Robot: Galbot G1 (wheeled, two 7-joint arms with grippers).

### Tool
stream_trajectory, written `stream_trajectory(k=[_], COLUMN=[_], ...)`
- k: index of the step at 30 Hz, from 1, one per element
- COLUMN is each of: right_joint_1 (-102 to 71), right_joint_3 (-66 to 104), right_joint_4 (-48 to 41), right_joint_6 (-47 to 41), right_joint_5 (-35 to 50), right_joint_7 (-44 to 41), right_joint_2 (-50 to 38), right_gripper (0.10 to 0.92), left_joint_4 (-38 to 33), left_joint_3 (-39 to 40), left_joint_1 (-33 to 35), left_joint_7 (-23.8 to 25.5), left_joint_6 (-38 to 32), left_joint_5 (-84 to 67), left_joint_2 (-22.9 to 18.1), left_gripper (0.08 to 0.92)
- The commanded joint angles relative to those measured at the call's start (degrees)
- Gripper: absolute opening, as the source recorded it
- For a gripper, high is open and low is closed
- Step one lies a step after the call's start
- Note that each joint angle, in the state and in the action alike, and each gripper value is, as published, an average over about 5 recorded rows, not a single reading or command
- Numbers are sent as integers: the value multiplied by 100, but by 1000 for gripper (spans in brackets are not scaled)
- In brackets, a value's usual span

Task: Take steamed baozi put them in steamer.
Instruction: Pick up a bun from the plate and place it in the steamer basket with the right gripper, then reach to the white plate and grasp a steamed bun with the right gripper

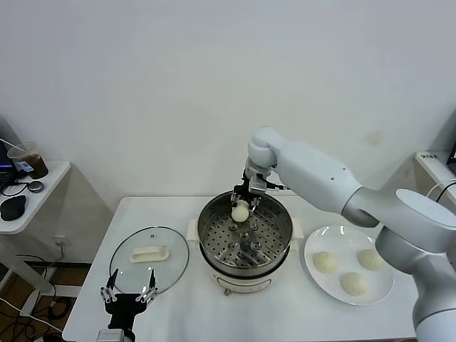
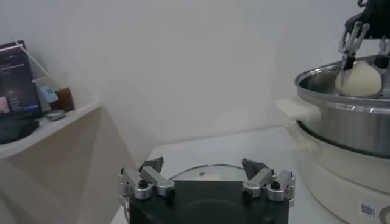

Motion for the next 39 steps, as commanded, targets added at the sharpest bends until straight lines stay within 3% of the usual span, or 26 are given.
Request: stream_trajectory(k=[1, 6, 13, 18, 24, 28, 33, 39], right_joint_1=[-97, -47, 166, 465, 927, 1005, 815, 419], right_joint_3=[22, -22, -105, 26, 69, 210, 429, 495], right_joint_4=[-31, 16, 678, 1248, 2212, 2401, 2421, 2643], right_joint_6=[68, -47, -1066, -1815, -4441, -5769, -6710, -7066], right_joint_5=[-260, -100, 584, 1419, 2840, 3451, 3656, 3076], right_joint_7=[219, 279, -123, -447, -717, -675, -667, -914], right_joint_2=[39, -11, -351, -991, -2280, -2924, -3702, -4380], right_gripper=[517, 652, 808, 822, 823, 823, 823, 823], left_joint_4=[0, -7, -33, -58, -85, -126, -140, -195], left_joint_3=[1, 4, 15, 27, 32, 36, 28, 6], left_joint_1=[6, 23, 36, 46, 80, 98, 86, 69], left_joint_7=[-4, -16, -9, -4, 1, 27, 61, 89], left_joint_6=[6, 8, 22, 28, 45, 73, 115, 168], left_joint_5=[-13, -6, -1, 4, 5, 0, -37, -109], left_joint_2=[0, 11, 6, 12, 28, 74, 158, 182], left_gripper=[823, 823, 823, 823, 823, 823, 823, 823])
